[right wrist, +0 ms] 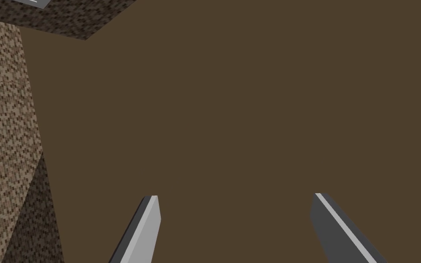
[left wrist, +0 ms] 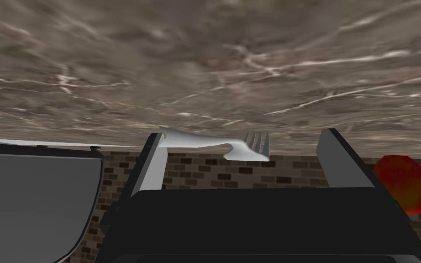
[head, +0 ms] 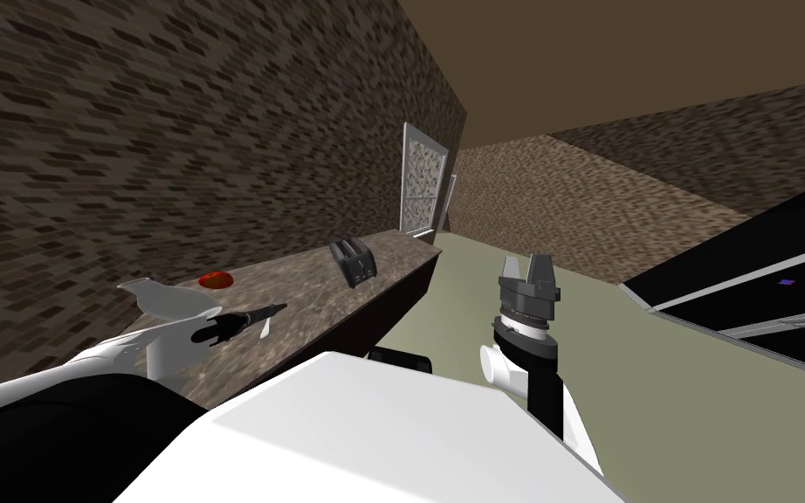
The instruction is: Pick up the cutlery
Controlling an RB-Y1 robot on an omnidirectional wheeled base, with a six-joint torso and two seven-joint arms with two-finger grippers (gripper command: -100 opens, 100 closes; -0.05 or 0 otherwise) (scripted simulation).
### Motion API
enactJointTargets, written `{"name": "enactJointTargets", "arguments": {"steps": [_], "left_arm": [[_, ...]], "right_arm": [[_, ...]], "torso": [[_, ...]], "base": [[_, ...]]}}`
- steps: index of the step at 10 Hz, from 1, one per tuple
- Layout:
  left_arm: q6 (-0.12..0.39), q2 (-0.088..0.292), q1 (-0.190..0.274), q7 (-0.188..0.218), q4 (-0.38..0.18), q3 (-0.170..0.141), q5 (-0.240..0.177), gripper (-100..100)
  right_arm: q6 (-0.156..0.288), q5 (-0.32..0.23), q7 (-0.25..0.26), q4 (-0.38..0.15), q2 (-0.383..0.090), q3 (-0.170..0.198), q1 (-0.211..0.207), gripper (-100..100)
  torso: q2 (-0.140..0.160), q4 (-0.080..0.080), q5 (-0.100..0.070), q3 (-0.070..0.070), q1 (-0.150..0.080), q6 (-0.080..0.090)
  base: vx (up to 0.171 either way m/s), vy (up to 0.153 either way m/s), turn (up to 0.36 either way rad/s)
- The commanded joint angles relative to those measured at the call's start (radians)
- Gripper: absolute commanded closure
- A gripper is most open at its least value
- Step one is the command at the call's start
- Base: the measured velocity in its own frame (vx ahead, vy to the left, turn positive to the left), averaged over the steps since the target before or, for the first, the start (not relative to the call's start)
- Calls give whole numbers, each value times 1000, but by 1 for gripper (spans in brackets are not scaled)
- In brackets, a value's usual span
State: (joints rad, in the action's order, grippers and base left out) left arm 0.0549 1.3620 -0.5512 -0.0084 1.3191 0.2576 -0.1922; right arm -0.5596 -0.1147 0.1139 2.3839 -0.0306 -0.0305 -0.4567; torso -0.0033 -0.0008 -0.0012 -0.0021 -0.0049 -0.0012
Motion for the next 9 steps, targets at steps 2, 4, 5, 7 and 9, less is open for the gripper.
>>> {"name": "enactJointTargets", "arguments": {"steps": [2, 4, 5, 7, 9], "left_arm": [[-72, -7, -2, 11, -67, 14, 12, -100], [-134, -12, -13, 20, -128, 18, 24, -100], [-160, -12, -13, 20, -152, 18, 24, -100], [-207, -18, -23, 30, -194, 21, 36, -100], [-265, -23, -34, 40, -250, 25, 47, -100]], "right_arm": [[0, 0, 0, 0, 0, 0, 0, 0], [0, 0, 0, 0, 0, 0, 0, 0], [0, 0, 0, 0, 0, 0, 0, 0], [0, 0, 0, 0, 0, 0, 0, 0], [0, 0, 0, 0, 0, 0, 0, 0]], "torso": [[2, 0, 0, 1, 2, 0], [2, 0, 0, 1, 1, 0], [1, 0, 0, 0, 1, 0], [2, 0, 0, 1, 2, 0], [1, 0, 0, 1, 1, 0]], "base": [[31, -38, -13], [57, -43, -15], [67, -46, -7], [39, -37, -13], [58, -65, -17]]}}
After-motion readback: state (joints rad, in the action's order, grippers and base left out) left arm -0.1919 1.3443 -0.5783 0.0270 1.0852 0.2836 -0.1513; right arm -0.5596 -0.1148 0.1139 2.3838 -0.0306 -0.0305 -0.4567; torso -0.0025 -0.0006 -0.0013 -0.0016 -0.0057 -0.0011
